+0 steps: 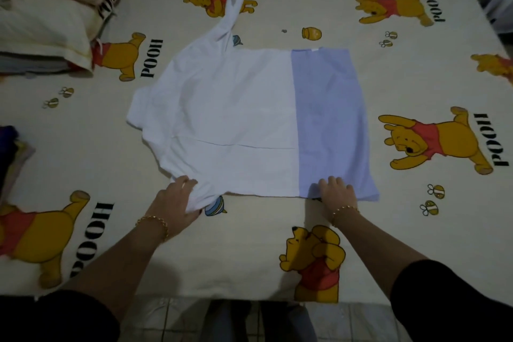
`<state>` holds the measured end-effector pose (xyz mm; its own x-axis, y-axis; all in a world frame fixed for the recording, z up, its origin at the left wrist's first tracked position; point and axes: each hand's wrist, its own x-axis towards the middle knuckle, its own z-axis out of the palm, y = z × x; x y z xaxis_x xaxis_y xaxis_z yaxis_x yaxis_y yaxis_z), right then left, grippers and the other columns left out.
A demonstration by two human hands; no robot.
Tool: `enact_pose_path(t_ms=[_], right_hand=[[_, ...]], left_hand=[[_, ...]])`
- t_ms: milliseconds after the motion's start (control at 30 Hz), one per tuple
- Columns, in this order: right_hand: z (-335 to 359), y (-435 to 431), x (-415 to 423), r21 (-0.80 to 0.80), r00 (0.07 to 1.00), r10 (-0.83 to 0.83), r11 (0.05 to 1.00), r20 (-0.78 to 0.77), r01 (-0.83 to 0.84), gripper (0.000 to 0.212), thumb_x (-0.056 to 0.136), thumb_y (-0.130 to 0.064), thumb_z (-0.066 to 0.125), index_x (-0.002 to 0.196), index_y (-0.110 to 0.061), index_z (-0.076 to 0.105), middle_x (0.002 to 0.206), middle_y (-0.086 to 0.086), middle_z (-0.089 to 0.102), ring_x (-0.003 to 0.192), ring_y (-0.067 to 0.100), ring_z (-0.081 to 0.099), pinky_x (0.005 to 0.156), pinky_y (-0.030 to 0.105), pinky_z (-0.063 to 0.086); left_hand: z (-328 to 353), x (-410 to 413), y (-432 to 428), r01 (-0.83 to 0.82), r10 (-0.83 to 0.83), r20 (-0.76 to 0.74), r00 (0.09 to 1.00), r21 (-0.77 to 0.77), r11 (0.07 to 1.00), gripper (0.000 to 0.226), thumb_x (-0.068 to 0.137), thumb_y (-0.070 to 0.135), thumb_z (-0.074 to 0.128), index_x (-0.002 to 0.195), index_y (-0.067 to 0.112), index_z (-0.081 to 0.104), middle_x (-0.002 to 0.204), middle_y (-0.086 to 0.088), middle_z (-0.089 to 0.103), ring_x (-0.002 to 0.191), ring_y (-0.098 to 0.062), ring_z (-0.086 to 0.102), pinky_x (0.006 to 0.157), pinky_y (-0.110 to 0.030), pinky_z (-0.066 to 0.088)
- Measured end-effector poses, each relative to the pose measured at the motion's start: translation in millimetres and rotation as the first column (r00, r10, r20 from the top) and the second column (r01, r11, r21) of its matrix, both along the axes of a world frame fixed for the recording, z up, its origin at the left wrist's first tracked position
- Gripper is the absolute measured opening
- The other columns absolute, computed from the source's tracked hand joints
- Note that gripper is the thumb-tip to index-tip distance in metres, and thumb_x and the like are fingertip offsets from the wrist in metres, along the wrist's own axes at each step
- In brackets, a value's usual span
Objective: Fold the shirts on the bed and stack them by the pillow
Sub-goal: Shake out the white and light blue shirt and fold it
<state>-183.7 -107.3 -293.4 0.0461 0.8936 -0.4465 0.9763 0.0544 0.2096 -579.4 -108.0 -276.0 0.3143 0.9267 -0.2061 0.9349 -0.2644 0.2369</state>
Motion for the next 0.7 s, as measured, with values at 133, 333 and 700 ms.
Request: enact_pose_path(t_ms=[133, 333, 700], right_hand=[[0, 1, -61, -0.109, 0.966, -0.104, 0.991, -0.236, 0.080, 0.023, 0.094, -0.010, 0.043, 0.117, -0.011, 0.047, 0.117, 0.009, 0.053, 0.109, 0.026, 0.051, 0.085, 0.037, 0.044], [0, -21, -167, -0.369, 0.616, -0.497, 0.868, -0.611, 0.334, 0.038, 0.093, -0.039, 0.049, 0.060, -0.021, 0.046, 0.063, -0.005, 0.048, 0.070, 0.017, 0.049, 0.057, 0.027, 0.037], [36, 22, -242, -0.866, -0.397, -0.783, 0.347, -0.479, 0.361, 0.010, 0.089, -0.023, 0.063, 0.094, -0.014, 0.065, 0.086, 0.003, 0.063, 0.078, 0.014, 0.058, 0.066, 0.027, 0.043]], left_hand=[[6, -17, -11, -0.250, 0.260, 0.076, 0.963, -0.118, 0.961, 0.106, 0.050, 0.040, 0.089, 0.135, 0.004, 0.037, 0.136, -0.016, 0.041, 0.117, -0.034, 0.047, 0.091, -0.045, 0.044], [1, -25, -10, -0.274, 0.283, 0.015, 0.959, -0.205, 0.940, 0.074, 0.063, 0.039, 0.084, 0.118, 0.002, 0.052, 0.117, -0.014, 0.051, 0.109, -0.031, 0.050, 0.086, -0.039, 0.043], [37, -43, 8, -0.208, 0.208, 0.338, 0.918, -0.035, 0.977, 0.022, 0.097, 0.013, 0.043, 0.099, -0.001, 0.060, 0.084, -0.016, 0.064, 0.076, -0.032, 0.059, 0.061, -0.032, 0.040]])
